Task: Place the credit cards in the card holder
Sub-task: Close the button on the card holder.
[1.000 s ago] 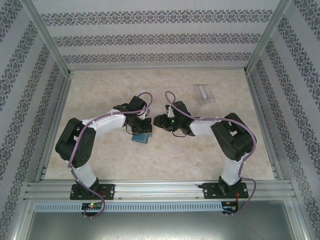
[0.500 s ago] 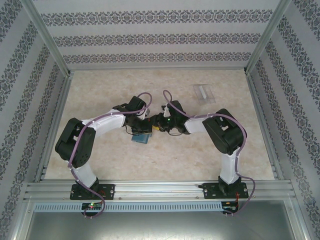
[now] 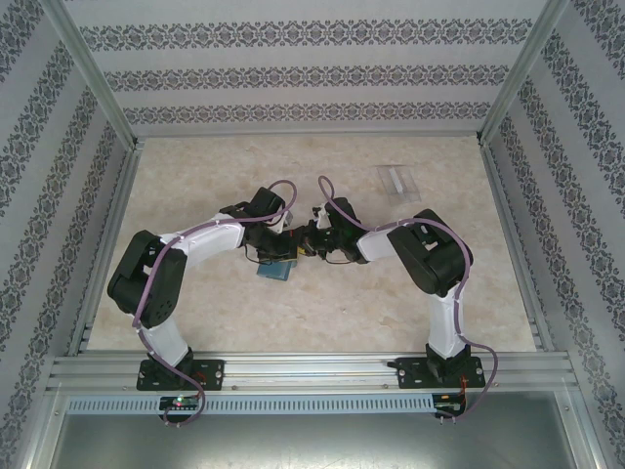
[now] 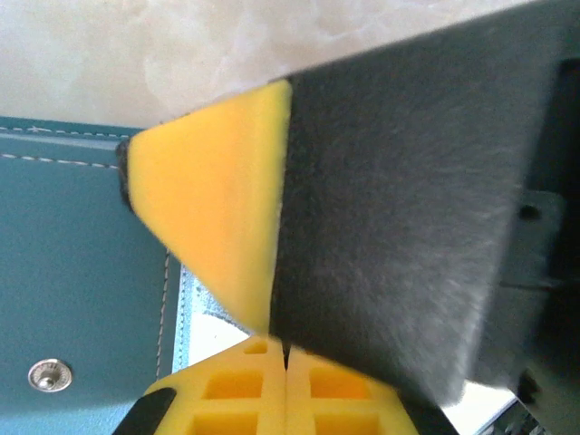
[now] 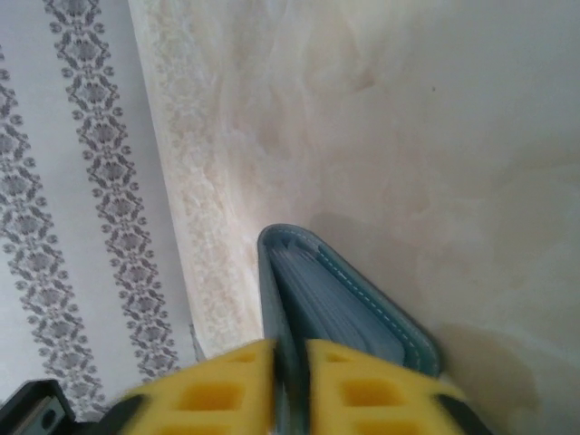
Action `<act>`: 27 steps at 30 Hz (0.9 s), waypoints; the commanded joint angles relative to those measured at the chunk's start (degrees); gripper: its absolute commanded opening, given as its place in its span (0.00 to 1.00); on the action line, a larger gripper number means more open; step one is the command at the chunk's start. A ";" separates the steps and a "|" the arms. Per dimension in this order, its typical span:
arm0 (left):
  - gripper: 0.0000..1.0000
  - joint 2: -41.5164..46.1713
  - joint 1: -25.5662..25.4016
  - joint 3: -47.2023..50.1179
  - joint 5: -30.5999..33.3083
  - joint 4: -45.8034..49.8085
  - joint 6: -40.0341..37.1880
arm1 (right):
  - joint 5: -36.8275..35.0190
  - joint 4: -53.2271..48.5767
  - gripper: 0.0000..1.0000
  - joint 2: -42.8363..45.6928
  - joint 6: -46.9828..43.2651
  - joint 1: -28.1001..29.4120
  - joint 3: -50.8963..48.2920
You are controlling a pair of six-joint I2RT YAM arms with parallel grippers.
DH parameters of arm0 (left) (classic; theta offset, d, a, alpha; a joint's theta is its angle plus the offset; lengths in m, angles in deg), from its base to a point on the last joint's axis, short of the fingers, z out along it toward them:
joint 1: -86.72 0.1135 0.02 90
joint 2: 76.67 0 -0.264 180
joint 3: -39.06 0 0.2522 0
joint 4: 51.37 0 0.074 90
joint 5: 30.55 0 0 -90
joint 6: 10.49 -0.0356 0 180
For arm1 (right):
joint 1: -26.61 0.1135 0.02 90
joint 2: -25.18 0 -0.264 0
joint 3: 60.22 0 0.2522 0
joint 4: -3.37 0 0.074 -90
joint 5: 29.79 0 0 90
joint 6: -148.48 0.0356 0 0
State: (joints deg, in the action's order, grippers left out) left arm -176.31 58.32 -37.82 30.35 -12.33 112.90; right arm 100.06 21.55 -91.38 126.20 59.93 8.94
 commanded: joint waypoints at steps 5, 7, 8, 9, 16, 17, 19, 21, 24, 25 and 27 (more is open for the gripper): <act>0.00 2.68 1.19 0.16 0.18 0.90 -0.62 | 1.30 0.03 0.00 -0.42 -2.60 0.26 -0.49; 0.00 3.83 1.77 0.30 0.27 1.73 -0.99 | 1.25 -1.15 0.00 -0.32 -4.49 -0.13 -0.62; 0.00 4.36 2.09 0.34 0.31 2.16 -1.20 | 1.21 -1.63 0.00 -0.19 -5.40 -0.42 -0.76; 0.00 4.81 2.29 0.43 0.28 2.59 -1.46 | 1.03 -2.08 0.00 -0.11 -6.25 -0.66 -0.99; 0.00 6.48 4.19 2.73 0.14 2.67 -2.12 | 0.04 -4.11 0.00 0.48 -9.13 -1.42 -1.96; 0.00 6.39 4.32 3.04 -0.25 2.26 -2.01 | -0.04 -4.32 0.00 0.48 -9.27 -1.55 -2.05; 0.00 6.04 4.39 3.38 -0.49 1.99 -2.00 | -0.04 -4.61 0.00 0.36 -9.65 -1.50 -1.97; 0.00 5.97 4.40 3.81 -0.34 1.97 -2.09 | 0.04 -4.99 0.00 0.23 -10.01 -1.60 -1.87; 0.00 6.00 4.81 4.55 -0.31 1.72 -2.19 | -0.12 -5.89 0.00 0.27 -11.01 -1.59 -1.92; 0.00 5.86 4.92 4.70 -0.25 1.70 -2.19 | -0.28 -6.50 0.00 0.27 -11.54 -1.68 -1.81; 0.00 5.65 5.27 5.26 -0.04 1.44 -2.43 | -0.49 -7.49 0.00 0.45 -12.60 -1.68 -1.85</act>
State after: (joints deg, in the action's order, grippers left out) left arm -171.13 62.52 -33.40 30.35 -10.82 112.05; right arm 100.17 17.21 -91.36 116.67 58.94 7.73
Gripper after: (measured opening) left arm 0.066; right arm 0.039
